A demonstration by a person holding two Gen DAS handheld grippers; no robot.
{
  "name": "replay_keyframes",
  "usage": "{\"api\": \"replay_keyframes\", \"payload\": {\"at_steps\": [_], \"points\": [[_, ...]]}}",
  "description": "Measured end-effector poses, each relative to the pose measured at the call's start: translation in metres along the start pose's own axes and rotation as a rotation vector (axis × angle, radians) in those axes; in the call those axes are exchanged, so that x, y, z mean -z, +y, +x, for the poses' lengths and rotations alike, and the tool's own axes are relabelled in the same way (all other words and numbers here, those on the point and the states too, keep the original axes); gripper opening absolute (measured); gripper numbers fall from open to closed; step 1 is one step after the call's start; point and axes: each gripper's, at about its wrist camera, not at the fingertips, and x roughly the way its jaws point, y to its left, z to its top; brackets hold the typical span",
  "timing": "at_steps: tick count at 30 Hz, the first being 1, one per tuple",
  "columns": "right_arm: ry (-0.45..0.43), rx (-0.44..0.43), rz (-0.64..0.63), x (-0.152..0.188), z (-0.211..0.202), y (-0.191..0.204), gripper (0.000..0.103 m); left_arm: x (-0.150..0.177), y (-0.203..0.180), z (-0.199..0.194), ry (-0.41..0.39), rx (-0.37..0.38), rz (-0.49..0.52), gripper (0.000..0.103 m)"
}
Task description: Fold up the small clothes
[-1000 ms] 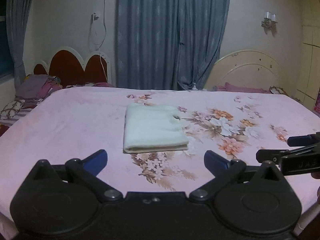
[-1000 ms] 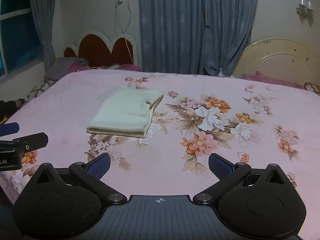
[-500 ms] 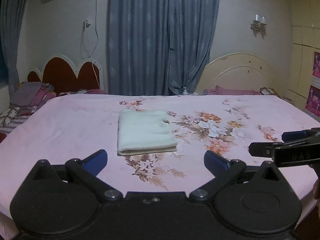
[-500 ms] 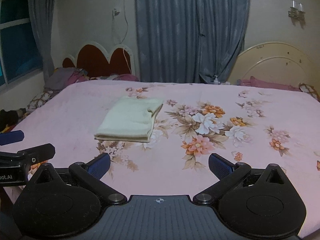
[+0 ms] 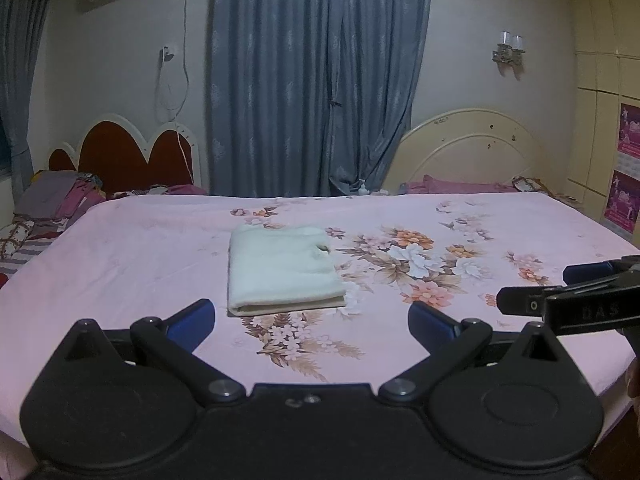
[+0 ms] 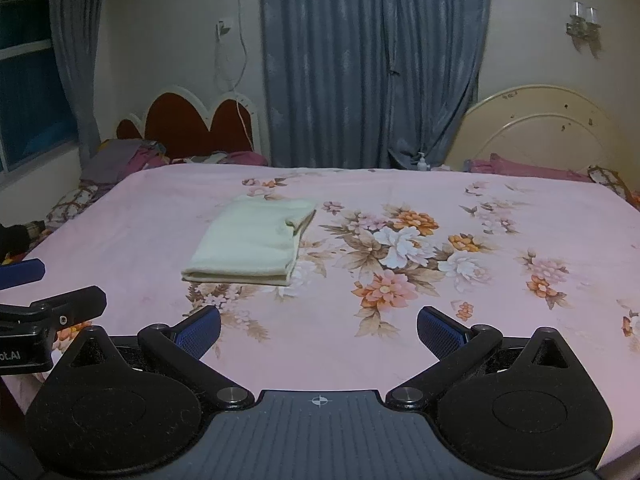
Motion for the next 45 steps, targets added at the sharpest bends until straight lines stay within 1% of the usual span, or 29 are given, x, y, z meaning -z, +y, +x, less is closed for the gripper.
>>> {"api": "replay_keyframes", "payload": {"at_steps": [19,45], "points": [[-0.002,0.005,-0.005,0.000,-0.003,-0.003,0.103,-0.010,0.004,0.000,-0.005,0.005,0.005,0.103],[-0.006,0.011,-0.024,-0.005,-0.002,-0.003,0.103,-0.011,0.004,0.001,-0.008,0.010,0.014,0.102]]}}
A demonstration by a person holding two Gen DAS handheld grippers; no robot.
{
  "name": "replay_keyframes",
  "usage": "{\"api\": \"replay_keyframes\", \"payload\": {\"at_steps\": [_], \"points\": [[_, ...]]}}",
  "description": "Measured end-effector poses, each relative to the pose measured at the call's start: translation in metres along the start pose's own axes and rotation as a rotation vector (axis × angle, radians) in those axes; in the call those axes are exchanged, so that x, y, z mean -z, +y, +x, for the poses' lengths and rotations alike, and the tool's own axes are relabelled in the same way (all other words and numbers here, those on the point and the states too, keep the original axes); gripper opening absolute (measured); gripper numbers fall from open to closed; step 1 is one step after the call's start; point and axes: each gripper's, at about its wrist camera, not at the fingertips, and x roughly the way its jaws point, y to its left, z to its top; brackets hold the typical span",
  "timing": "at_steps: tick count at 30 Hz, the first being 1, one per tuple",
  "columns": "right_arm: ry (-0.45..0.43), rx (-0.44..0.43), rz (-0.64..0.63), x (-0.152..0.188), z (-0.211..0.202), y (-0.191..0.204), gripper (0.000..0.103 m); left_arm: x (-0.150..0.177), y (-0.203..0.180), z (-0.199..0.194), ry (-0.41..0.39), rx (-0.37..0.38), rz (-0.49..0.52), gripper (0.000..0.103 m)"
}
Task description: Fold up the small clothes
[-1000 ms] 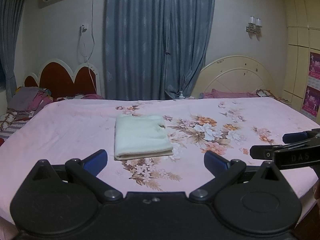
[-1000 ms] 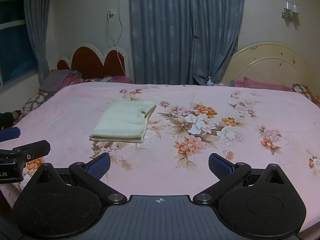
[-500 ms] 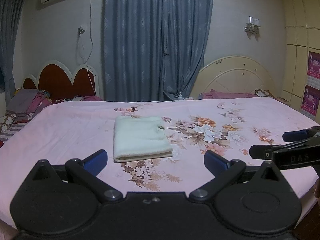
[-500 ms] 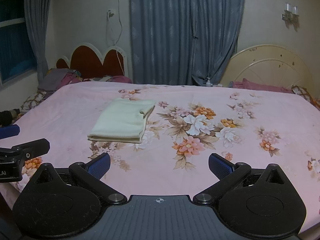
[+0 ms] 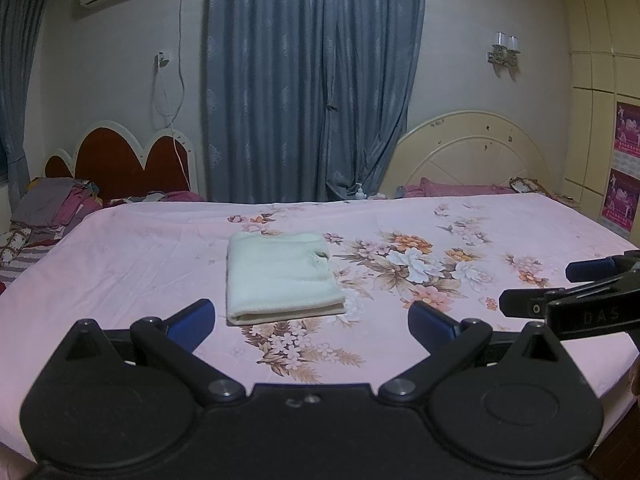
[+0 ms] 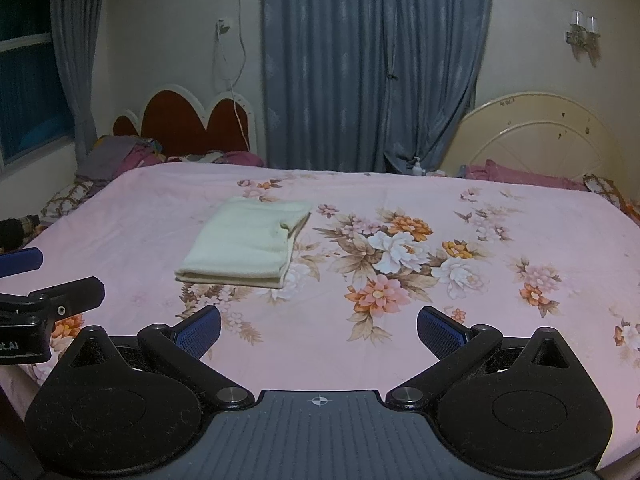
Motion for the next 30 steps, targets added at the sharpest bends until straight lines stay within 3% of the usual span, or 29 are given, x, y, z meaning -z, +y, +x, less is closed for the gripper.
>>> {"api": "replay_keyframes", "payload": {"at_steps": [30], "points": [[0.005,-0.004,0.001,-0.001,0.004,-0.001,0.103,0.000,0.007,0.015,0.009,-0.003,-0.005,0.102]]}}
